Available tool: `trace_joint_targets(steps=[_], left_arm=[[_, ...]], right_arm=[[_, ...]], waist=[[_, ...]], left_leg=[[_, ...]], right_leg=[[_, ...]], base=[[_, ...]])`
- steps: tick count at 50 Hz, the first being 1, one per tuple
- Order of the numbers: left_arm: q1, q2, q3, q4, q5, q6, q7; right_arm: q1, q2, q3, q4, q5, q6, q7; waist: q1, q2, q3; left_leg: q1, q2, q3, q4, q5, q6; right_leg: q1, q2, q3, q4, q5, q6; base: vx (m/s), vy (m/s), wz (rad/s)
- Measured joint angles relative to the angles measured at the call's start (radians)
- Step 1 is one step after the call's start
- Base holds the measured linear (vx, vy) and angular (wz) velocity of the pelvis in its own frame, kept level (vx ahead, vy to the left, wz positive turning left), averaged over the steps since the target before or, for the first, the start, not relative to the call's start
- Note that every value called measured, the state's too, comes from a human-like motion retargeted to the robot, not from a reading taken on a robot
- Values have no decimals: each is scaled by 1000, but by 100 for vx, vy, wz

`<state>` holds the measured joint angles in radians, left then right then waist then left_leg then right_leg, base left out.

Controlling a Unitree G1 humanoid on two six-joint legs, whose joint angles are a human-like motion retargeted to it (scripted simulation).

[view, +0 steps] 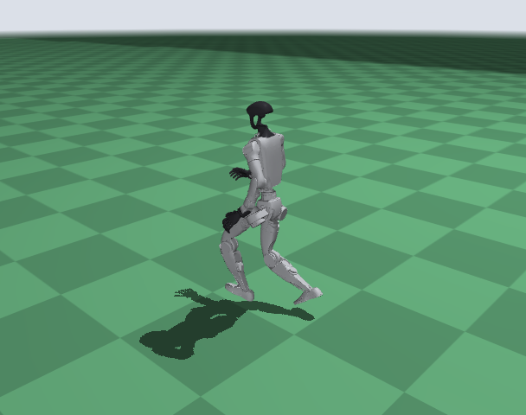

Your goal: Run

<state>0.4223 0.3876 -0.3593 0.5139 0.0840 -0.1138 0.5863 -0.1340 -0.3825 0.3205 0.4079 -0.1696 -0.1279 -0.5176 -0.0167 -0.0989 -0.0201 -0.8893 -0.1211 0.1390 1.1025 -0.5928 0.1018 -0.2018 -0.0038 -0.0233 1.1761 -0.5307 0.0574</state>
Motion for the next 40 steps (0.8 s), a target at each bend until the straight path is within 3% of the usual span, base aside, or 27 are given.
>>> trace_joint_targets(steps=[2,4,7,10,13,17,20,22,25,28,30,32,35,38,40], left_arm=[[24,12,10,-41,14,-11,0],[7,14,11,-66,45,-20,7],[-109,19,16,-70,118,-17,25],[-274,13,18,-65,141,-7,24],[-348,20,38,-167,104,-26,-19],[-361,49,56,-337,56,-86,-77],[-359,75,61,-424,29,-119,-124],[-343,76,57,-428,27,-119,-132],[-292,59,64,-361,17,-86,-131],[-234,7,67,-212,15,-37,-121],[-200,-21,47,-141,7,-24,-145],[-165,-21,29,-143,-9,-34,-181],[-102,21,32,-229,-48,-53,-215],[-67,54,65,-306,-60,-72,-197],[-77,58,78,-327,-45,-82,-172]], right_arm=[[29,-3,16,-17,-41,-2,25],[82,13,46,38,-84,12,50],[165,85,100,270,-165,53,90],[263,168,130,575,-210,72,151],[428,178,113,722,-199,74,240],[607,161,59,764,-110,84,319],[651,141,25,765,-73,103,337],[631,124,37,765,-89,109,315],[494,99,85,759,-159,115,239],[221,107,134,707,-207,102,130],[44,115,143,602,-190,77,76],[-87,102,134,433,-139,43,54],[-196,66,114,191,-75,5,55],[-211,40,119,113,-94,-4,64],[-175,34,139,154,-127,5,76]], waist=[[-7,-26,-2],[-25,-40,1],[-61,-68,32],[-106,-73,51],[-143,-41,35],[-130,6,-5],[-68,43,-21],[-39,47,-23],[-9,51,16],[19,80,53],[39,99,61],[49,91,70],[32,15,76],[25,-34,58],[15,-57,55]], left_leg=[[8,-52,0,25,9,21],[21,-65,6,136,-33,68],[120,-70,25,232,-179,133],[308,-66,19,164,-250,114],[506,-44,-20,51,-147,26],[637,62,-9,47,153,-100],[617,189,23,249,273,-110],[579,251,37,427,250,-62],[469,334,-1,667,113,21],[267,406,-31,726,-43,101],[128,429,-27,663,-100,118],[30,389,5,526,-107,94],[-27,224,76,228,-61,30],[-33,105,96,21,-8,-12],[-17,63,105,46,3,7]], right_leg=[[7,-68,-1,152,122,29],[-27,-152,-28,347,164,4],[-167,-275,-46,602,79,-76],[-354,-323,-80,643,-48,-131],[-472,-305,-176,434,-108,-139],[-499,-207,-315,-27,-48,-81],[-450,-115,-406,-233,-10,-82],[-431,-117,-416,-142,-66,-144],[-391,-78,-373,64,-284,-278],[-354,42,-279,110,-342,-319],[-296,98,-216,87,-342,-302],[-220,99,-140,58,-342,-252],[-95,22,-15,42,-292,-135],[-36,-82,29,102,-89,-40],[-37,-154,38,236,57,-11]], base=[[121,4,-95],[121,3,-109],[121,3,-127],[122,-4,-129],[126,-14,-138],[122,-20,-179],[115,-14,-208],[114,-4,-180],[108,-3,-196],[99,10,-265],[108,19,-259],[120,24,-166],[128,24,-51],[127,20,-42],[128,18,-55]])
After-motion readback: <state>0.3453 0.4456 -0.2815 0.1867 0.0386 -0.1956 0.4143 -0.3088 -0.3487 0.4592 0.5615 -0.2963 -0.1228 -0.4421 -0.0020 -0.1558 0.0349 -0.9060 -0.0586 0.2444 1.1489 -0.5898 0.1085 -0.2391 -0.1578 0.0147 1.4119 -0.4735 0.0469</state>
